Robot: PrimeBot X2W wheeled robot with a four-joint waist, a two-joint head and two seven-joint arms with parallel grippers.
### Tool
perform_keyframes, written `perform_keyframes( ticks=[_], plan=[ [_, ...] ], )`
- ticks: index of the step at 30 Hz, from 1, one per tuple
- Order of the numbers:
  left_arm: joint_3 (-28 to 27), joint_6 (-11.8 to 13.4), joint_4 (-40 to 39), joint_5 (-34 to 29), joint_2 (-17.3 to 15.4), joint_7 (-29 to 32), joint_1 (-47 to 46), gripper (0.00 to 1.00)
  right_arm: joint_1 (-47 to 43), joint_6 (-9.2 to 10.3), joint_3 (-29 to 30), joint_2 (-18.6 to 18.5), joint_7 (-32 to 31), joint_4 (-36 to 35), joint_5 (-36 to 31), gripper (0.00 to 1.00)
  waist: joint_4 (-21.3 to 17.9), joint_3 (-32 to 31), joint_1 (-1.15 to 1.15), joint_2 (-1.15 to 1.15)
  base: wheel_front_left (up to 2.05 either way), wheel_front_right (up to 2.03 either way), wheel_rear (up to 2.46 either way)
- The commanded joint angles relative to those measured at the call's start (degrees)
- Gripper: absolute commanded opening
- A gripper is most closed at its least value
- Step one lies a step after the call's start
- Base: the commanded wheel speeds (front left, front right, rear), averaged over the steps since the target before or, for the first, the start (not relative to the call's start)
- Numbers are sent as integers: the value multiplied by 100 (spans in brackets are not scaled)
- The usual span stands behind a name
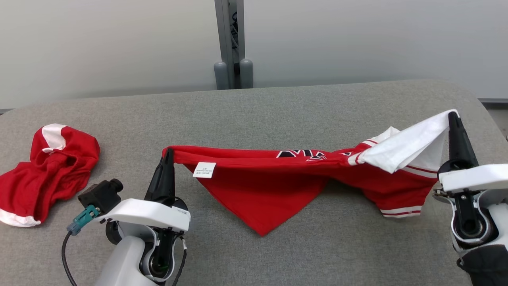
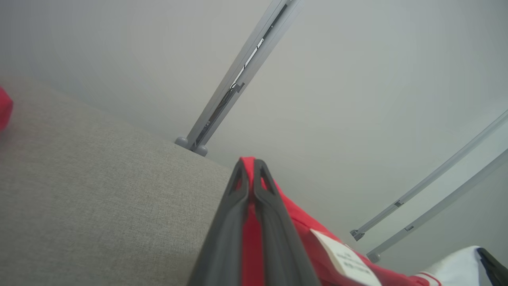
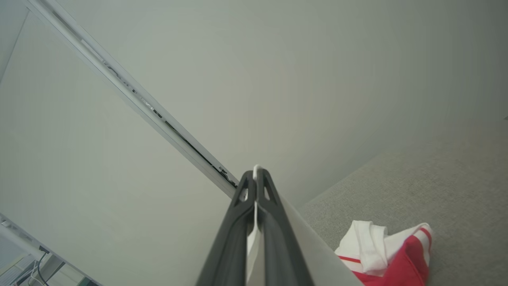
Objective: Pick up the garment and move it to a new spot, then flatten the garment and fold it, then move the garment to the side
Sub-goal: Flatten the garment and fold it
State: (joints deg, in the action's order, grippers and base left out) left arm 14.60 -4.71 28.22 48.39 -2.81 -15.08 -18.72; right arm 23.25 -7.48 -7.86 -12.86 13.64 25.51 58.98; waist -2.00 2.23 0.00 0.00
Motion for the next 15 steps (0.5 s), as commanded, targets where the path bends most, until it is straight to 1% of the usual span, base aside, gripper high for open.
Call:
perform_keyframes(
  ticks=[1, 5, 8, 12, 15],
  plan=[
    [3, 33, -58, 59, -16, -3, 16, 0, 106, -3, 68, -9, -17, -42, 88, 0, 2, 29, 0, 0, 0, 0, 0],
    [160, 198, -67, 231, -20, -3, -321, 0, 450, -3, 113, 27, -178, -92, 174, 0, -11, 210, 0, 0, 0, 0, 0],
    [307, 345, 153, 393, -19, 16, -797, 0, 938, -4, 21, -31, -335, -129, 11, 0, -37, 492, 0, 0, 0, 0, 0],
    [332, 474, 434, 318, -71, 311, -1906, 0, 1886, -4, -77, -101, -566, -8, -161, 0, -34, 1011, 0, 0, 0, 0, 0],
    [339, 561, 637, 149, -242, 544, -2939, 0, 2823, -4, -153, -124, -694, 285, -367, 0, -38, 1466, 0, 0, 0, 0, 0]
  ],
)
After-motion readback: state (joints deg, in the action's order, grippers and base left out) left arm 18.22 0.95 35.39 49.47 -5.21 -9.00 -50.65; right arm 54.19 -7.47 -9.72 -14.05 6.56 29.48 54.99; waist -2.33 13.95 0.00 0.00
